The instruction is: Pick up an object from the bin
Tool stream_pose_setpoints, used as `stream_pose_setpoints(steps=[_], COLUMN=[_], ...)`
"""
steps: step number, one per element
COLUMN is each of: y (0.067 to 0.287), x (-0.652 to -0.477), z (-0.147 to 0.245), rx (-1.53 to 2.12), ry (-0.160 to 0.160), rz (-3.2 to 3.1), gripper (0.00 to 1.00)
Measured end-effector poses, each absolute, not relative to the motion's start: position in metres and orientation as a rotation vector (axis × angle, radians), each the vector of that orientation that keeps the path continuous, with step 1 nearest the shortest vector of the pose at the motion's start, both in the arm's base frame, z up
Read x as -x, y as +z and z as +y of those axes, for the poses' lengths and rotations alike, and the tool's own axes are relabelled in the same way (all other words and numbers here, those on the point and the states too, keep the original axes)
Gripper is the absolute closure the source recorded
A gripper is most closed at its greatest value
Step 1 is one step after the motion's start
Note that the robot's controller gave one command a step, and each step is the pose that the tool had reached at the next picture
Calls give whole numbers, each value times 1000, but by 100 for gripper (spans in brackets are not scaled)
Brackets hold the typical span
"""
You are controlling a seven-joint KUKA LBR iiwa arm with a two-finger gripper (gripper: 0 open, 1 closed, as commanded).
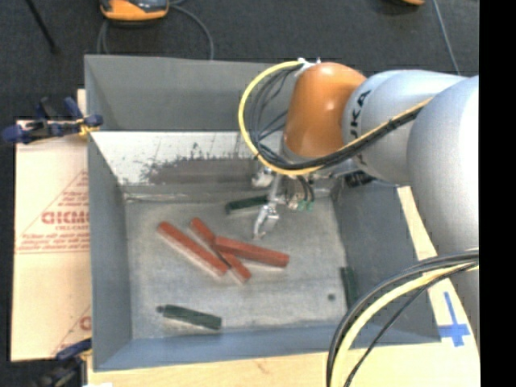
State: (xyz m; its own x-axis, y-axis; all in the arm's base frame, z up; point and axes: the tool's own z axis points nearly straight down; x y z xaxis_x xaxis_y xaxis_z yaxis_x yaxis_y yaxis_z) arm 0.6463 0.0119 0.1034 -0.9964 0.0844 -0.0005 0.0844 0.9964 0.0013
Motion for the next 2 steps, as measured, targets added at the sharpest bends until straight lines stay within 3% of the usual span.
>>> stream_pose_setpoints(steps=[1,2], y=[101,77], x=[-656,-656], z=[29,4], rx=[-363,-278], ry=[3,12], rz=[3115,3131], gripper=[0,0])
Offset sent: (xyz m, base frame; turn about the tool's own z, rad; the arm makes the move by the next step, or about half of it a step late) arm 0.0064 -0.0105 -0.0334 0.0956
